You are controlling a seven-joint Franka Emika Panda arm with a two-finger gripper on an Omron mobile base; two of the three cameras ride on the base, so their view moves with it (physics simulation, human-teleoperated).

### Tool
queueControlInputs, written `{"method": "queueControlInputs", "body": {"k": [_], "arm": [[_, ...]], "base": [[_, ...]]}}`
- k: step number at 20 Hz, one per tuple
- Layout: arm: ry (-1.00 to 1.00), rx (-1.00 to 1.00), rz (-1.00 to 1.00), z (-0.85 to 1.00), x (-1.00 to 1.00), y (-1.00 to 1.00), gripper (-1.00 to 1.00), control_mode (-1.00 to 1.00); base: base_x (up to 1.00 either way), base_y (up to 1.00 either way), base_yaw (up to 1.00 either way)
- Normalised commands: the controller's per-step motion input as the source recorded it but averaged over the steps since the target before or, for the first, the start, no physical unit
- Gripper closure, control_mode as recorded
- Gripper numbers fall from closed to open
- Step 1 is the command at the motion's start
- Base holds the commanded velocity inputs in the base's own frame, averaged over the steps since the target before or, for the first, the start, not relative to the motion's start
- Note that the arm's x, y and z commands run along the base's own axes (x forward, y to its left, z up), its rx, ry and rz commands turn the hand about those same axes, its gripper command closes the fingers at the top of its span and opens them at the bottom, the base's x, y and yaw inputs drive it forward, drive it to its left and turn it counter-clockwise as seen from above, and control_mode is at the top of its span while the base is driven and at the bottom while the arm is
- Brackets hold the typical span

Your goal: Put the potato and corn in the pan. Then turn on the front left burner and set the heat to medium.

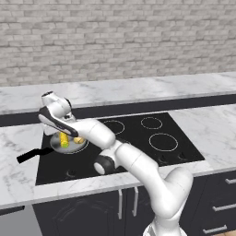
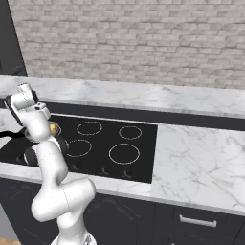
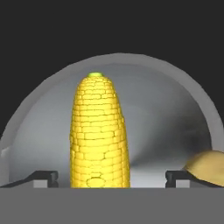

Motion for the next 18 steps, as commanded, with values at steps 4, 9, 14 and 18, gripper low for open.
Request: {"method": "queueControlInputs", "body": {"k": [4,9,14,18], "arm": [[-0.11,0.01,0.01,0.63,-0.63,0.00,-1.00,-1.00],[-0.21,0.17,0.09,0.02,-0.84,-0.40,-1.00,-1.00],[-0.19,0.15,0.07,0.02,-1.00,-0.77,-1.00,-1.00],[0.07,0.11,0.10,0.32,-0.93,-0.95,-1.00,-1.00]], "base": [[0.00,0.00,0.00],[0.00,0.00,0.00],[0.00,0.00,0.00],[0.00,0.00,0.00]]}}
